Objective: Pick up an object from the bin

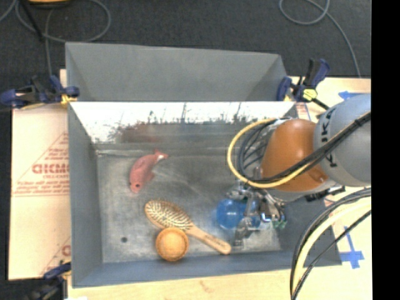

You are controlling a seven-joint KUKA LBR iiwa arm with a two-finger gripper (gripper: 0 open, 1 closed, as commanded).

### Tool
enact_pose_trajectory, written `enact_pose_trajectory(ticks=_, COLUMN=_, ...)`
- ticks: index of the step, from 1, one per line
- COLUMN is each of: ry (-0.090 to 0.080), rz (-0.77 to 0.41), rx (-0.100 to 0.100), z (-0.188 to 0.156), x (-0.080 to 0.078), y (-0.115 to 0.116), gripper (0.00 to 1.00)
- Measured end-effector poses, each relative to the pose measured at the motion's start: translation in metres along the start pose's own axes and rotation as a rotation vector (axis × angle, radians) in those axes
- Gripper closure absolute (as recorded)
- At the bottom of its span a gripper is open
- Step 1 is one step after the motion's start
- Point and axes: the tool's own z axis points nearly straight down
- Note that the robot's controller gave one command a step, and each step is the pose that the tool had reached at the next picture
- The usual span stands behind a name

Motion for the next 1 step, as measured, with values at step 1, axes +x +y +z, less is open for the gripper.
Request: enact_pose_trajectory(ticks=1, ry=-0.001, rz=0.091, rx=-0.003, z=-0.0029, x=0.0222, y=0.0040, gripper=1.00)
